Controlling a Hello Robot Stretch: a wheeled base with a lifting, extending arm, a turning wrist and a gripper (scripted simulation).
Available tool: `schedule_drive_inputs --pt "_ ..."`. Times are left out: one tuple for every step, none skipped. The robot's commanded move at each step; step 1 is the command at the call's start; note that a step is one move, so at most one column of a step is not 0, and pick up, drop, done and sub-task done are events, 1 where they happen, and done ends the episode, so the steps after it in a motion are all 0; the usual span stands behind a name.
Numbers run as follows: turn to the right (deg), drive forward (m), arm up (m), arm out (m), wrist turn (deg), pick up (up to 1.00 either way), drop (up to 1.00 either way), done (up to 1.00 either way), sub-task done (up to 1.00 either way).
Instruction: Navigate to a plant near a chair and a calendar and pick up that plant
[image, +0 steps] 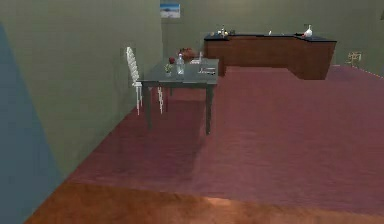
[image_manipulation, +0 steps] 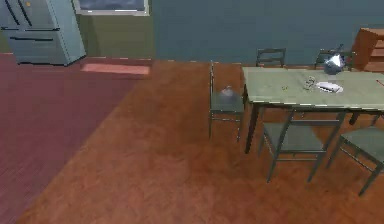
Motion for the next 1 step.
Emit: schedule_drive_inputs --pt "0.0 1.00 0.00 0.00 0.0 0.00 0.00 0.00 0.00"
